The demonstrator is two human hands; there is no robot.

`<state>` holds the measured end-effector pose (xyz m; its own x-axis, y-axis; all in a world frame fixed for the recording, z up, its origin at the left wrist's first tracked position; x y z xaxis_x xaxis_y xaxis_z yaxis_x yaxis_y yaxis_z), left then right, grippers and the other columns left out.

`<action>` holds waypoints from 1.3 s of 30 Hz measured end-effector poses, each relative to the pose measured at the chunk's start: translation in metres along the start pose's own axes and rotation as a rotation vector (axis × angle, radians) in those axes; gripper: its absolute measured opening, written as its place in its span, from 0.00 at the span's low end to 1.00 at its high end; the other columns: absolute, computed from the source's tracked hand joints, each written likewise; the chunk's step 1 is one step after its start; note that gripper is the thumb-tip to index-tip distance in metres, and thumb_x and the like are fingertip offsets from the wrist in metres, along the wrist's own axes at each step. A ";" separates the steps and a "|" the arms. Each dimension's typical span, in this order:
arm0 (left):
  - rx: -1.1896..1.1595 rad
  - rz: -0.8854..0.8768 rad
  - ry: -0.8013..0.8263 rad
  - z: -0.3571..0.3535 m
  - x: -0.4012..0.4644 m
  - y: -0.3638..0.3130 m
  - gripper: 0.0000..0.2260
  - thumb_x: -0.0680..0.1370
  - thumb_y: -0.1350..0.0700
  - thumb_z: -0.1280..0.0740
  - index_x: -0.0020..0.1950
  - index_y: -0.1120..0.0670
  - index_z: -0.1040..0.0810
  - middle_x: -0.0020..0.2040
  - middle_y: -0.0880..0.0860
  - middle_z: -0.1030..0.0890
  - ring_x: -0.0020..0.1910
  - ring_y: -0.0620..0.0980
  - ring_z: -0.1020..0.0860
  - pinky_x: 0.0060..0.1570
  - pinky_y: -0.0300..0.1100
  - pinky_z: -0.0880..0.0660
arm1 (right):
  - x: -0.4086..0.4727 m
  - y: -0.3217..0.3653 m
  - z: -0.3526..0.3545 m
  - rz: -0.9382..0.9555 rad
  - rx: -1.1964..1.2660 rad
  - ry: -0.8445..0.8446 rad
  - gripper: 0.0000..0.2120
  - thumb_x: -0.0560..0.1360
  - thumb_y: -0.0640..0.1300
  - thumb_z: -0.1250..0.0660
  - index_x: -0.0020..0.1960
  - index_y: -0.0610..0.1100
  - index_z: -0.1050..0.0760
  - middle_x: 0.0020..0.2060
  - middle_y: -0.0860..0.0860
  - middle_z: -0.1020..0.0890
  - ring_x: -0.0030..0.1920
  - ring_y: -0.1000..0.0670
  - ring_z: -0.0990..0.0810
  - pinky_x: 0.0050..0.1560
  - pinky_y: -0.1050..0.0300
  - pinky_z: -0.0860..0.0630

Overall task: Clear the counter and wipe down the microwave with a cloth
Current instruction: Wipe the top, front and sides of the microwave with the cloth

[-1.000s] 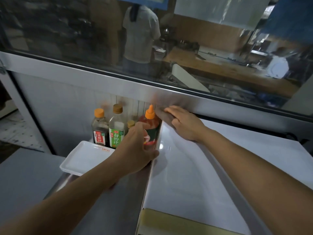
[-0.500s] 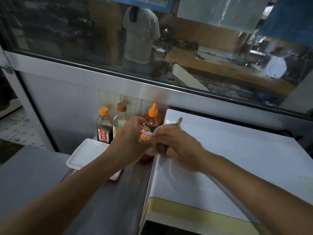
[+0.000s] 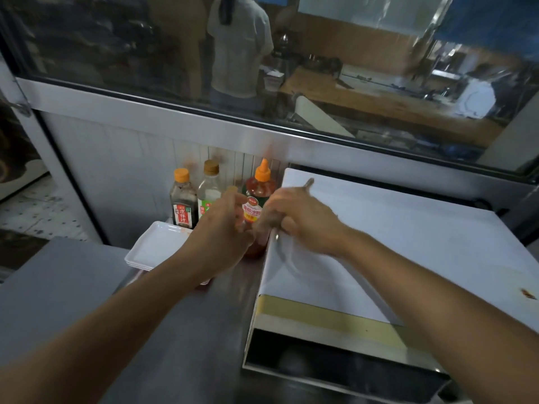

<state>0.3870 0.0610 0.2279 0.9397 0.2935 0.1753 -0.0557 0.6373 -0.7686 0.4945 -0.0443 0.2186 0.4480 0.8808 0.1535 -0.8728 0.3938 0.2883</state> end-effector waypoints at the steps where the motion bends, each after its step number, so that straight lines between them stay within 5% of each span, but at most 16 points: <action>1: 0.004 -0.020 -0.009 0.004 -0.004 -0.002 0.16 0.73 0.62 0.30 0.57 0.53 0.32 0.48 0.47 0.27 0.48 0.47 0.26 0.38 0.29 0.34 | -0.014 0.016 0.000 0.010 -0.004 -0.003 0.14 0.68 0.49 0.48 0.42 0.59 0.24 0.43 0.59 0.23 0.50 0.56 0.27 0.61 0.40 0.32; 4: 0.004 -0.046 -0.016 0.012 -0.016 -0.008 0.15 0.74 0.62 0.31 0.55 0.51 0.34 0.44 0.41 0.29 0.45 0.43 0.27 0.40 0.27 0.33 | -0.055 0.054 -0.006 0.109 0.028 -0.072 0.16 0.72 0.42 0.48 0.49 0.49 0.22 0.48 0.54 0.23 0.51 0.55 0.27 0.54 0.51 0.26; 8: -0.005 0.038 0.046 0.009 -0.024 -0.004 0.14 0.76 0.62 0.34 0.57 0.50 0.33 0.49 0.45 0.24 0.49 0.46 0.24 0.44 0.31 0.29 | -0.081 0.049 0.000 0.164 0.103 -0.051 0.23 0.74 0.42 0.48 0.67 0.50 0.30 0.67 0.51 0.28 0.67 0.50 0.30 0.64 0.50 0.28; 12: -0.073 0.125 0.146 -0.008 -0.031 -0.005 0.17 0.76 0.64 0.37 0.63 0.53 0.33 0.57 0.51 0.23 0.54 0.52 0.23 0.53 0.45 0.24 | -0.071 -0.022 0.014 -0.142 -0.020 -0.039 0.27 0.76 0.57 0.56 0.73 0.56 0.41 0.75 0.51 0.40 0.74 0.47 0.40 0.70 0.43 0.38; 15: -0.092 0.150 0.139 -0.015 -0.035 -0.014 0.17 0.77 0.62 0.40 0.65 0.52 0.34 0.57 0.54 0.22 0.53 0.54 0.22 0.54 0.51 0.23 | -0.062 -0.037 0.017 -0.290 -0.112 -0.051 0.22 0.81 0.49 0.54 0.74 0.58 0.44 0.76 0.53 0.44 0.75 0.49 0.44 0.73 0.45 0.45; 18: -0.074 0.156 0.131 -0.019 -0.039 -0.018 0.17 0.76 0.62 0.40 0.64 0.53 0.34 0.55 0.51 0.20 0.55 0.53 0.22 0.57 0.51 0.26 | -0.073 -0.005 0.008 -0.303 -0.116 -0.049 0.21 0.82 0.51 0.53 0.75 0.59 0.47 0.77 0.54 0.46 0.76 0.50 0.46 0.73 0.46 0.46; 24: -0.059 0.135 0.144 -0.024 -0.046 -0.022 0.17 0.78 0.62 0.41 0.66 0.52 0.35 0.57 0.51 0.22 0.54 0.52 0.23 0.48 0.44 0.26 | -0.149 0.046 -0.002 -0.093 -0.046 0.016 0.23 0.81 0.47 0.50 0.76 0.52 0.45 0.76 0.58 0.49 0.75 0.57 0.50 0.73 0.56 0.45; 30: -0.162 0.160 0.231 -0.030 -0.061 -0.017 0.22 0.74 0.71 0.40 0.65 0.54 0.34 0.60 0.49 0.26 0.59 0.50 0.26 0.48 0.39 0.27 | -0.200 -0.016 0.031 -0.407 -0.152 -0.077 0.38 0.69 0.61 0.65 0.76 0.49 0.44 0.77 0.52 0.47 0.76 0.50 0.46 0.73 0.49 0.44; 33: -0.245 0.164 0.238 -0.026 -0.068 -0.015 0.20 0.76 0.70 0.42 0.64 0.54 0.34 0.58 0.49 0.24 0.57 0.51 0.24 0.47 0.36 0.27 | -0.184 0.015 0.025 -0.429 -0.129 -0.118 0.34 0.75 0.59 0.69 0.75 0.50 0.44 0.77 0.51 0.47 0.76 0.52 0.50 0.74 0.57 0.64; 35: -0.216 0.169 0.217 -0.018 -0.070 -0.010 0.19 0.76 0.68 0.41 0.65 0.53 0.34 0.59 0.50 0.24 0.57 0.51 0.24 0.50 0.39 0.27 | -0.162 0.040 0.014 -0.471 -0.068 -0.140 0.28 0.79 0.61 0.67 0.73 0.55 0.42 0.77 0.54 0.49 0.76 0.55 0.54 0.64 0.55 0.80; 37: -0.159 0.180 0.177 -0.010 -0.070 -0.005 0.19 0.77 0.66 0.40 0.66 0.52 0.34 0.59 0.51 0.24 0.57 0.51 0.24 0.54 0.41 0.28 | -0.136 0.059 -0.003 -0.455 -0.012 -0.139 0.27 0.80 0.63 0.64 0.67 0.54 0.36 0.76 0.55 0.47 0.77 0.54 0.54 0.70 0.37 0.69; 39: -0.134 0.183 0.143 -0.002 -0.072 -0.002 0.19 0.77 0.66 0.40 0.66 0.52 0.34 0.57 0.51 0.24 0.55 0.51 0.24 0.52 0.43 0.28 | -0.113 0.076 -0.011 -0.430 0.101 -0.115 0.24 0.82 0.57 0.57 0.69 0.46 0.34 0.77 0.52 0.48 0.77 0.52 0.53 0.75 0.42 0.53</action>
<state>0.3201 0.0372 0.2156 0.9568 0.2854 -0.0558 -0.1931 0.4803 -0.8556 0.3751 -0.1113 0.2131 0.7891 0.6059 0.1016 -0.5821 0.6846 0.4388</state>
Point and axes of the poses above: each hand's wrist, its own x-axis towards the middle knuckle, its own z-axis out of the back of the hand, y = z × x, the point moved 6 cm from there along x, towards the middle knuckle
